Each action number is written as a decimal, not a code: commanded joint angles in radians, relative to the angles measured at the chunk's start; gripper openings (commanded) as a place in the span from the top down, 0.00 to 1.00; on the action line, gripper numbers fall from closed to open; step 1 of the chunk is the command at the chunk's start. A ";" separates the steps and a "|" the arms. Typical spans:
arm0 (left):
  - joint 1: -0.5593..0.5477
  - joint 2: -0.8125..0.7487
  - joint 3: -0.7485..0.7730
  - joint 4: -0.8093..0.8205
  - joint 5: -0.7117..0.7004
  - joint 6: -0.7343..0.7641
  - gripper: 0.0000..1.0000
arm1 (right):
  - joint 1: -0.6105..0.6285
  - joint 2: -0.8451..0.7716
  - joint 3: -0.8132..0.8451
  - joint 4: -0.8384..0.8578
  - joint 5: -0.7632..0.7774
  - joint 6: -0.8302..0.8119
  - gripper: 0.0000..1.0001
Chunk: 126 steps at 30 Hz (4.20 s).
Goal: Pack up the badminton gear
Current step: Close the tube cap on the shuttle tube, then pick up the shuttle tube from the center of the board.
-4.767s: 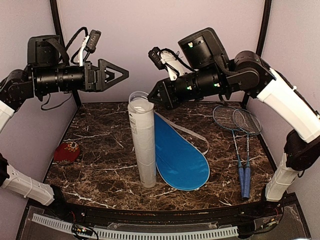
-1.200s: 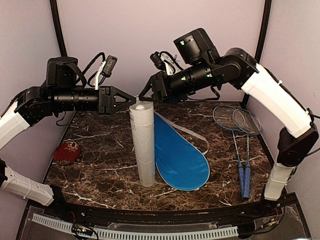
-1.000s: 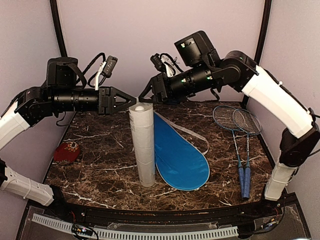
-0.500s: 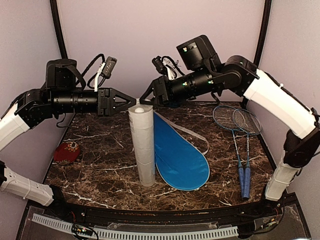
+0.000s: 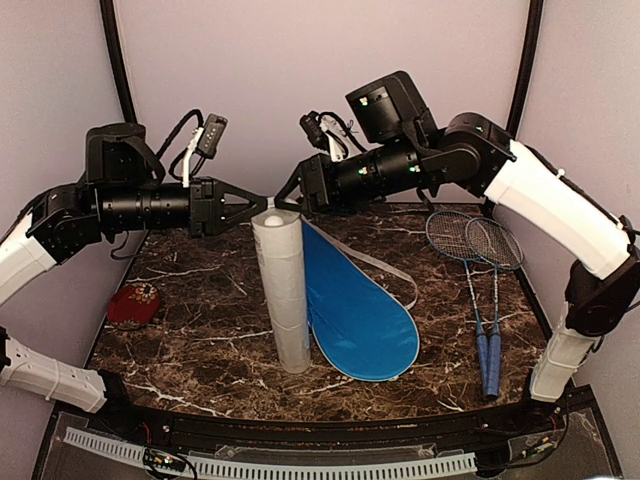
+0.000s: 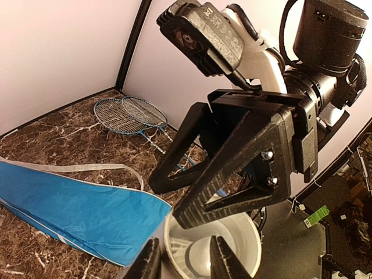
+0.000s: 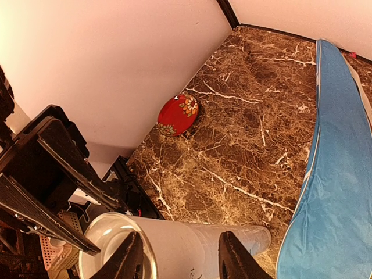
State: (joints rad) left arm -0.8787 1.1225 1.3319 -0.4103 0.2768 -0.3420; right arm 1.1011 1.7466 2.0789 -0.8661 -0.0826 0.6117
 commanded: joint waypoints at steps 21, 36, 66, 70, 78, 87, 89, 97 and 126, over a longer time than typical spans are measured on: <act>0.004 -0.005 0.181 0.022 -0.127 0.042 0.51 | 0.014 -0.094 0.019 0.118 -0.024 -0.015 0.39; 0.005 -0.026 0.119 -0.024 -0.255 0.044 0.11 | 0.098 -0.400 -0.554 0.469 0.025 -0.269 0.15; -0.167 -0.156 -0.490 0.627 -0.177 0.309 0.07 | -0.020 -0.735 -1.275 0.964 0.124 -0.130 0.05; -0.174 -0.128 -0.478 0.642 -0.261 0.309 0.07 | -0.022 -0.727 -1.276 0.979 0.121 -0.127 0.06; -0.174 -0.091 -0.478 0.683 -0.243 0.284 0.05 | -0.026 -0.710 -1.272 0.996 0.122 -0.126 0.06; -0.174 -0.061 -0.479 0.721 -0.260 0.244 0.21 | -0.027 -0.697 -1.281 1.019 0.123 -0.112 0.06; -0.174 -0.064 -0.481 0.719 -0.267 0.245 0.24 | -0.027 -0.699 -1.282 1.020 0.124 -0.110 0.06; -0.174 -0.082 -0.475 0.704 -0.319 0.264 0.32 | -0.034 -0.709 -1.279 1.005 0.166 -0.110 0.06; 0.738 0.223 -0.194 0.860 -0.074 0.366 0.30 | -0.117 -0.741 -1.280 0.964 0.229 -0.119 0.06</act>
State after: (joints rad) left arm -0.1905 1.3228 1.0592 0.3325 0.0959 0.0387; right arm 0.9970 1.0245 0.8047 0.0948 0.1207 0.4946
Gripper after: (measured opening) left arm 0.703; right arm 0.939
